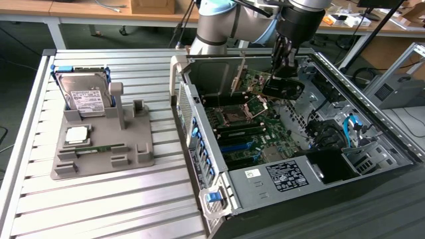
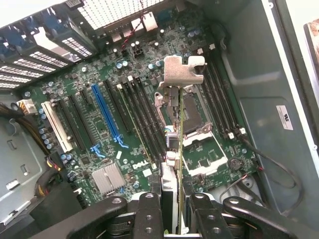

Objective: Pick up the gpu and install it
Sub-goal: 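Insert the gpu into the slot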

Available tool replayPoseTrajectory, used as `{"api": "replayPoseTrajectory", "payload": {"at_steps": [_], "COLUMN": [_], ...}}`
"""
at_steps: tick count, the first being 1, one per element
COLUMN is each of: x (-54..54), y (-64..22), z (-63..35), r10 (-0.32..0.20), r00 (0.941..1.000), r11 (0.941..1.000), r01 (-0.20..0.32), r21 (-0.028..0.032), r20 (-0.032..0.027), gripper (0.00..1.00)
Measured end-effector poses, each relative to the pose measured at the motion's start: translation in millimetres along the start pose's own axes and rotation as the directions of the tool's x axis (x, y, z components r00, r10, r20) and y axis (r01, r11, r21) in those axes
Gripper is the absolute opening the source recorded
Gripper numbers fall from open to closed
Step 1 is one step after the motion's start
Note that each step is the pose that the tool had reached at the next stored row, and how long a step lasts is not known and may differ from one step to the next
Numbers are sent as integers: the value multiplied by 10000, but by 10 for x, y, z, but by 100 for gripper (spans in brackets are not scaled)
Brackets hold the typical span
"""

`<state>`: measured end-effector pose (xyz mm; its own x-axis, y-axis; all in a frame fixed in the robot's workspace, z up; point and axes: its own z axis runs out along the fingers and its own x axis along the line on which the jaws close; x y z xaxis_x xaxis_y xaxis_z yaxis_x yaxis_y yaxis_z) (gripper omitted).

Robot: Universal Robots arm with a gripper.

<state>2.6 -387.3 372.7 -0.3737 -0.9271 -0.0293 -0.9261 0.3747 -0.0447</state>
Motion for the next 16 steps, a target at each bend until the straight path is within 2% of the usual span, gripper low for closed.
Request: {"api": "replayPoseTrajectory", "payload": {"at_steps": [16], "x": [0], "y": [0], "z": [0], "r10": [-819], "r00": [9966], "r11": [9966], "r01": [819], "r21": [-22], "r20": [37], "gripper": [27]}}
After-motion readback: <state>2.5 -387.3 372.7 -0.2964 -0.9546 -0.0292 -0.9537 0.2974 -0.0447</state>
